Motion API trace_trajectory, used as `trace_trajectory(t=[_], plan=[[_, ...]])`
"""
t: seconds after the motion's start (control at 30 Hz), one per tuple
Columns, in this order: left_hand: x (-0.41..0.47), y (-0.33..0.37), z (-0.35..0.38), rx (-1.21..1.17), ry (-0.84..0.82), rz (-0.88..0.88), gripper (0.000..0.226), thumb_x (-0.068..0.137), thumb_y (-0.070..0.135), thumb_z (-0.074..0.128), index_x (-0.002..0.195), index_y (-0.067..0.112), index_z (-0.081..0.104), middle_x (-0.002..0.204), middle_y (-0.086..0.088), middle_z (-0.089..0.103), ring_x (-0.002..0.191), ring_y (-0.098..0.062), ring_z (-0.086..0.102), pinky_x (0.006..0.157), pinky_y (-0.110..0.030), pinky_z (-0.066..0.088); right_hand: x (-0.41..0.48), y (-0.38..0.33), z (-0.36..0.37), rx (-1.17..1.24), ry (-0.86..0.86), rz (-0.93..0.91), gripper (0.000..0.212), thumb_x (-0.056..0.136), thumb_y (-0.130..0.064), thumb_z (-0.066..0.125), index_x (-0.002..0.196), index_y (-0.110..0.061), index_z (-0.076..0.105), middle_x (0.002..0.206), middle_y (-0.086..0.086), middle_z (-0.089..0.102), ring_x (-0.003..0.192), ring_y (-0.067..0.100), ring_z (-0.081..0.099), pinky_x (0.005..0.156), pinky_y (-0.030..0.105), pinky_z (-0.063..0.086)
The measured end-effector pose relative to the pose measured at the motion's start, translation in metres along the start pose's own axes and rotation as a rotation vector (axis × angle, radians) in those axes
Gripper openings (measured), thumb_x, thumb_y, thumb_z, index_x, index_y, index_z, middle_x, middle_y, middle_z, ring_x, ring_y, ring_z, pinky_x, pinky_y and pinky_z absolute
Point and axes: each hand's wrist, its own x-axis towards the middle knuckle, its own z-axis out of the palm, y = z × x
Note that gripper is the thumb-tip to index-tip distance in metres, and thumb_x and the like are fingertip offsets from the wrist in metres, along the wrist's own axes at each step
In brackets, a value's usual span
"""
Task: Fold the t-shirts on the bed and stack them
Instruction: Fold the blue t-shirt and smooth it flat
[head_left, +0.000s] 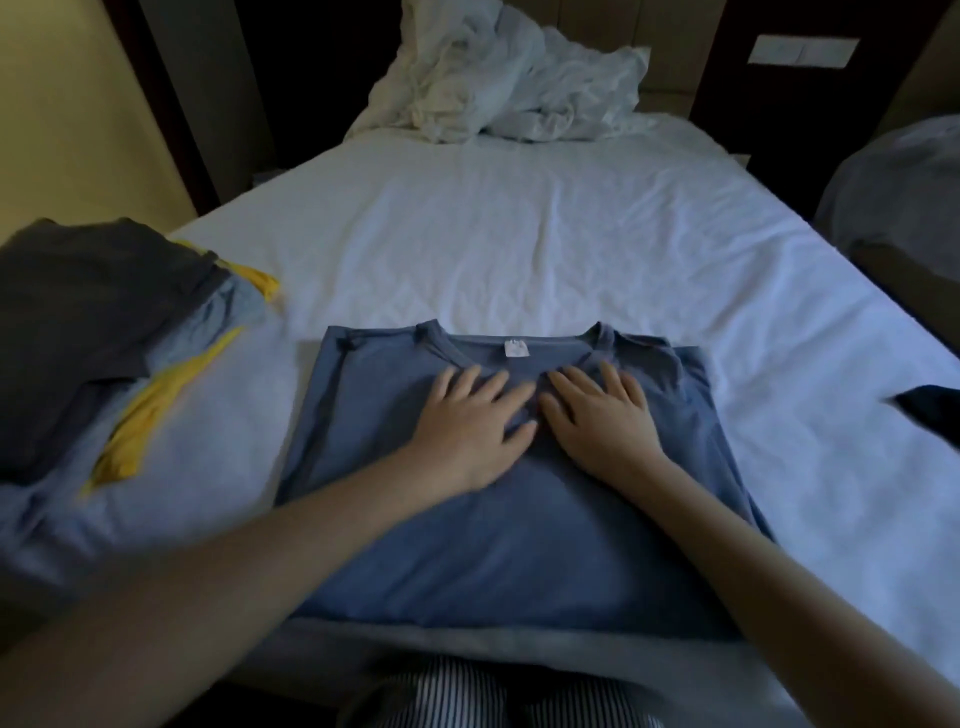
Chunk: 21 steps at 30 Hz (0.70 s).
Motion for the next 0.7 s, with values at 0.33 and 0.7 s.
trace_trajectory(t=[0.33,0.7], plan=[[-0.022,-0.086,0.016,-0.101,-0.098,-0.405,0.055,0.095,0.059,0.019,0.148,0.045,0.011,0.160,0.010,-0.002,0.147,-0.012,-0.001,0.116,-0.049,-0.007,-0.002,0.043,0.006,0.050,-0.172,0.281,0.056,0.096,-0.054,0.023,0.148,-0.034,0.017,0.159,-0.003,0.004,0.145,0.023,-0.002,0.116,0.042,-0.008],[-0.014,-0.064,-0.012,-0.146,-0.155,-0.378,0.054,0.100,0.045,0.021,0.150,0.023,0.021,0.160,-0.005,0.002,0.147,-0.019,-0.004,0.115,-0.052,-0.008,-0.109,-0.060,-0.033,0.773,0.402,0.179,0.020,0.086,-0.012,0.050,0.086,-0.010,0.070,0.085,0.005,0.069,0.077,0.009,0.062,0.075,0.025,0.043]])
